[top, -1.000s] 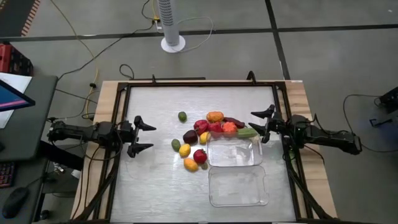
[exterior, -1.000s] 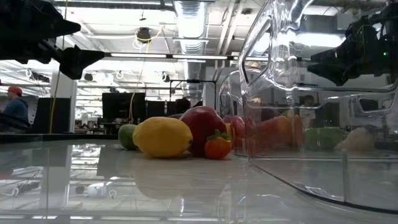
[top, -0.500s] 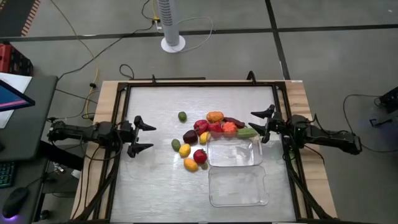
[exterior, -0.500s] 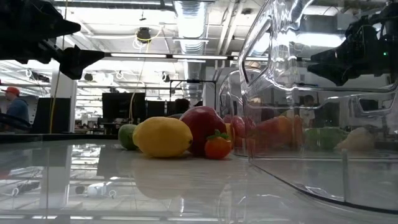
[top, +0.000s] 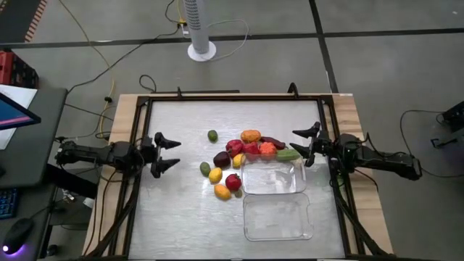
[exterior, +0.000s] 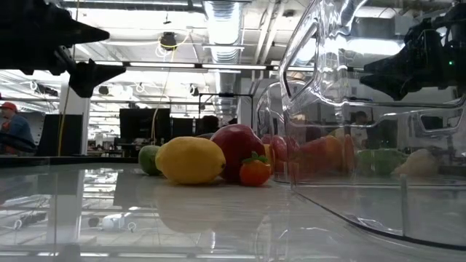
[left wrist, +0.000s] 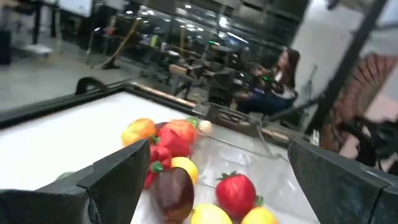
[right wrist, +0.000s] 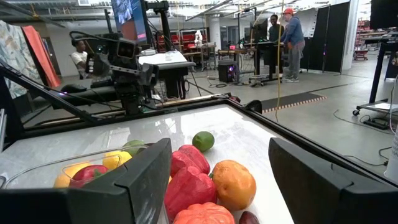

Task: Sort produce into baskets
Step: Put the potato into the top transparent bin

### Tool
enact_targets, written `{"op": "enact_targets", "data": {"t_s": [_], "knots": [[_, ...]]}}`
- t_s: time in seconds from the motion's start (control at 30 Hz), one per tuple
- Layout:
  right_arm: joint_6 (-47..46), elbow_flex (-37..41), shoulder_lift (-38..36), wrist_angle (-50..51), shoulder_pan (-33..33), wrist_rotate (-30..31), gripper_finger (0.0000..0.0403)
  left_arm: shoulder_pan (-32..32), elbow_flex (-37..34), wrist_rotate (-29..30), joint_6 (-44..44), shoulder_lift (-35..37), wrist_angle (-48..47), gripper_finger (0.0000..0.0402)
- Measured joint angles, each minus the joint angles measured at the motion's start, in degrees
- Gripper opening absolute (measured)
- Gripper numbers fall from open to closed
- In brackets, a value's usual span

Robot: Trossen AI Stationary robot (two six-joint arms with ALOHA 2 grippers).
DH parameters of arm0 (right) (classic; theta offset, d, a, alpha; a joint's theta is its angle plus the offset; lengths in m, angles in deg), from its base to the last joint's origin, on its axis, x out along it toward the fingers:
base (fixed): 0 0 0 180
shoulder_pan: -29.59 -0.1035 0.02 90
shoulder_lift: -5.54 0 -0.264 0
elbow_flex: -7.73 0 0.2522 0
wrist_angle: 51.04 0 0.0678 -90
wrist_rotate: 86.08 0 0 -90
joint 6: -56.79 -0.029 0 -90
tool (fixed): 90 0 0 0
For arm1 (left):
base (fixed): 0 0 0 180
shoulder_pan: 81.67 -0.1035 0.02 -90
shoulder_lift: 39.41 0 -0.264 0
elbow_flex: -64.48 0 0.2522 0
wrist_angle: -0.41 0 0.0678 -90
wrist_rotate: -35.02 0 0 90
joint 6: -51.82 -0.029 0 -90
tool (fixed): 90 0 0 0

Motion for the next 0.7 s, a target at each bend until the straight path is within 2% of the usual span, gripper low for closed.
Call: {"op": "enact_targets", "data": {"t_s": [0.2, 0.37, 0.7], "knots": [[0.0, 0.0, 0.0, 0.0, 0.0, 0.0, 0.0295, 0.0, 0.0, 5.7, 4.7, 0.0, 0.5, 0.0368], [0.0, 0.0, 0.0, -0.8, 0.0, 0.1, 0.0295, 0.0, 0.0, 15.5, 7.2, 0.0, 1.1, 0.0368], [-0.4, 0.0, 0.0, -1.4, 0.0, 0.2, 0.0295, 0.0, 0.0, 16.7, 6.7, 0.0, 1.1, 0.0368]]}}
